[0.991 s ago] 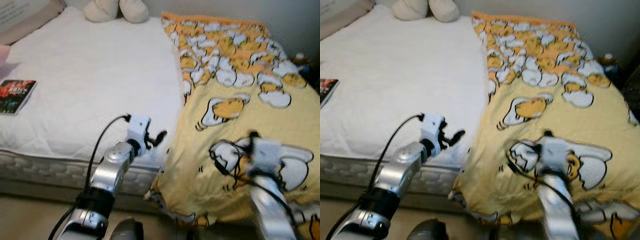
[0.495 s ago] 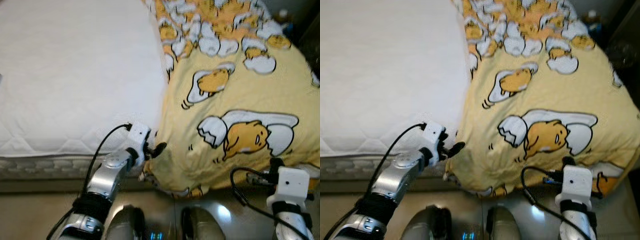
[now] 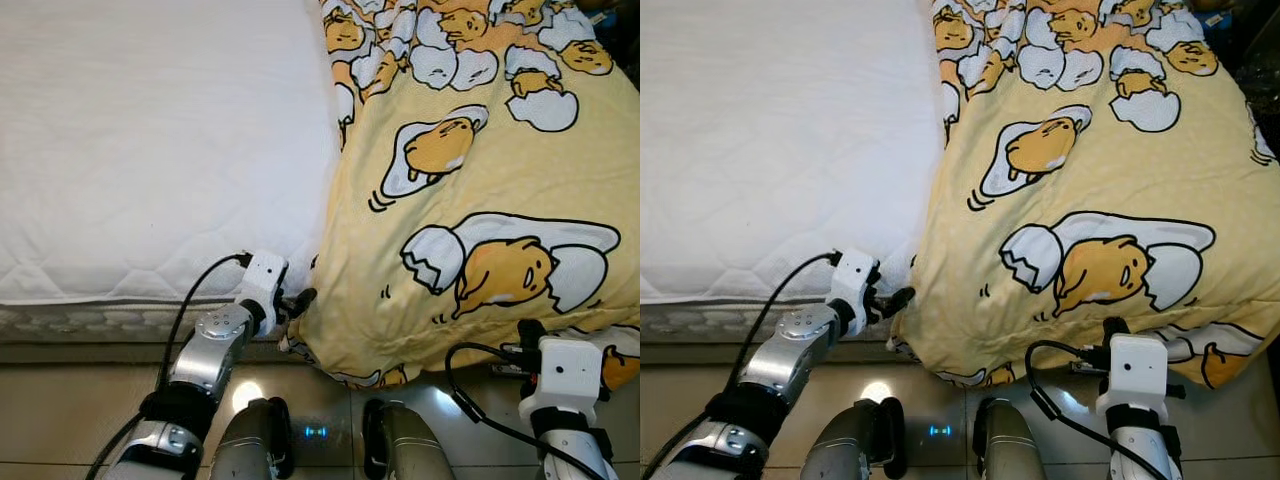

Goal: Clean up the room

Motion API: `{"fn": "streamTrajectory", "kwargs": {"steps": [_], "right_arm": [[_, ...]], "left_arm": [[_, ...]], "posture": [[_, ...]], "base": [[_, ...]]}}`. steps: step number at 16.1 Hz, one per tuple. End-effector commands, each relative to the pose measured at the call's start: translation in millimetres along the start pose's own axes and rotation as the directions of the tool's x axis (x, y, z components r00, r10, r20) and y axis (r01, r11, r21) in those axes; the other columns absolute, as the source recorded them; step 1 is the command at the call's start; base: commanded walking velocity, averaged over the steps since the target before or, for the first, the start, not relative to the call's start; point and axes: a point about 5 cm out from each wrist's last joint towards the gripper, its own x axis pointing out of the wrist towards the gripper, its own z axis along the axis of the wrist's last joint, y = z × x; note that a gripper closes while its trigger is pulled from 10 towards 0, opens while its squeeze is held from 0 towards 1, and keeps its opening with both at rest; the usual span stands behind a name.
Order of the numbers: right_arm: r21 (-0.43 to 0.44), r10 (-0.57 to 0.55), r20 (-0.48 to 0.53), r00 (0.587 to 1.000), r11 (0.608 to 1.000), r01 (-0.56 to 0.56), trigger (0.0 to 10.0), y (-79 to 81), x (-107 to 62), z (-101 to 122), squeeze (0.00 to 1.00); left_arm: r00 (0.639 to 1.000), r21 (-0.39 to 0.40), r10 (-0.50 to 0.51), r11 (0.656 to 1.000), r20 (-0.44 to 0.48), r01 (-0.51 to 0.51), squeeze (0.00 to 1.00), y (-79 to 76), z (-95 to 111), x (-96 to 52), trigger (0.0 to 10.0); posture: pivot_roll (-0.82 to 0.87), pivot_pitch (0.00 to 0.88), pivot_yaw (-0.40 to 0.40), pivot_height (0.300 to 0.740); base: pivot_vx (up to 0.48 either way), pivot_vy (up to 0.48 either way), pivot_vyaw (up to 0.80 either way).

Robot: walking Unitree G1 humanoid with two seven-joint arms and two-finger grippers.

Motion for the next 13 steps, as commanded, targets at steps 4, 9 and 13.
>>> {"fn": "streamTrajectory", "kwargs": {"steps": [4,9,13], "right_arm": [[0.007,0.001,-0.043,0.999,1.0,-0.001,10.0,-1.4,-9.2,-5.3,0.0],[0.01,-0.001,-0.054,0.999,1.0,0.001,10.0,-0.5,-9.7,-6.6,0.0],[0.013,0.011,-0.062,0.998,1.0,-0.01,10.0,4.1,-7.3,-9.0,0.0]], "left_arm": [[0.999,-0.115,-0.026,0.993,-0.026,0.023,0.0,-2.0,-11.6,0.0,10.0],[0.984,-0.238,-0.173,0.955,0.041,0.178,0.0,-27.0,-0.5,3.4,10.0],[0.945,-0.266,-0.318,0.907,0.08,0.328,0.0,-63.0,4.0,-2.5,10.0]], "posture": [[-0.14,0.3,0.02,0.699],[-0.14,0.295,0.022,0.699],[-0.13,0.294,0.018,0.699]], "base": [[0.0,0.0,0.0],[0.0,0.0,0.0],[0.0,0.0,0.0]]}}
